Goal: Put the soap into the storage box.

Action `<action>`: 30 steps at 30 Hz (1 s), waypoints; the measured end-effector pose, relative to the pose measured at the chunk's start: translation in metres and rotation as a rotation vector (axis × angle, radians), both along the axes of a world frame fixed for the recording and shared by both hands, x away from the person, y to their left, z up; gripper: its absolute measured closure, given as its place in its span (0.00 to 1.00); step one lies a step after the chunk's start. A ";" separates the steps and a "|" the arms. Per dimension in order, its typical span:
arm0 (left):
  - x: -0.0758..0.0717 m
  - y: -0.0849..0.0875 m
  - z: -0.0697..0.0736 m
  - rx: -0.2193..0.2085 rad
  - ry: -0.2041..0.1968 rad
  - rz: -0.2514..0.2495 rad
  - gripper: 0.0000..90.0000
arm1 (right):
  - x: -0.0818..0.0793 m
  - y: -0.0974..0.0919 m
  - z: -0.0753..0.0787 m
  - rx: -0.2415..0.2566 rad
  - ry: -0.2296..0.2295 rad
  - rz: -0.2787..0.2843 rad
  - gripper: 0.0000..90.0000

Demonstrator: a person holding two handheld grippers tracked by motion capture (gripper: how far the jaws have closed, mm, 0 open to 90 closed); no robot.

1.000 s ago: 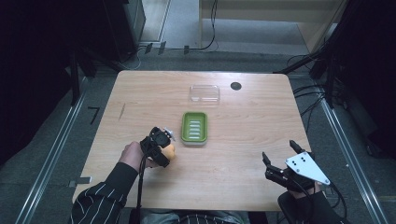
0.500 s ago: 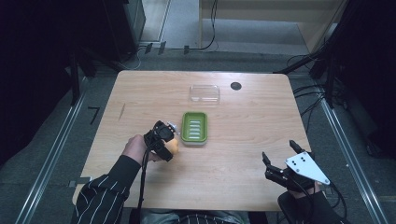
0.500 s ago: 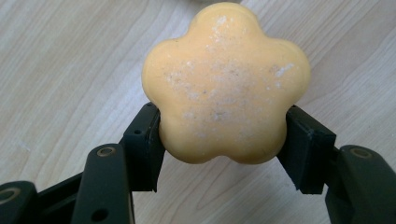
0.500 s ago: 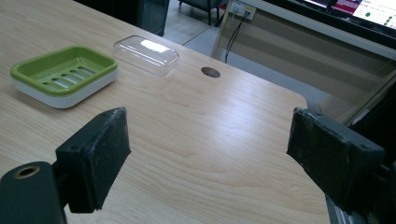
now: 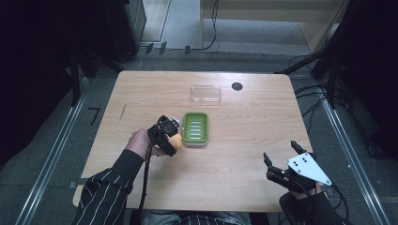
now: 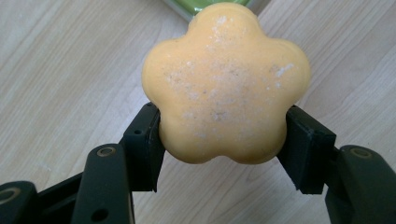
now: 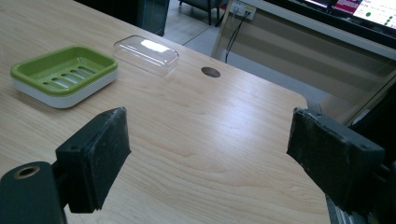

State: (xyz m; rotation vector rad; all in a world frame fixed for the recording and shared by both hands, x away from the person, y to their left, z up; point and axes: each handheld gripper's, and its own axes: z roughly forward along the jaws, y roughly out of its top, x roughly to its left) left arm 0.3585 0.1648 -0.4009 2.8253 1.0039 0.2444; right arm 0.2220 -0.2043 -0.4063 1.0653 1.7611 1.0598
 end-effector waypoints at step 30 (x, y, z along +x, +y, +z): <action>0.028 -0.025 0.014 -0.010 -0.029 -0.065 0.44 | -0.001 -0.002 0.000 0.003 0.000 -0.009 0.15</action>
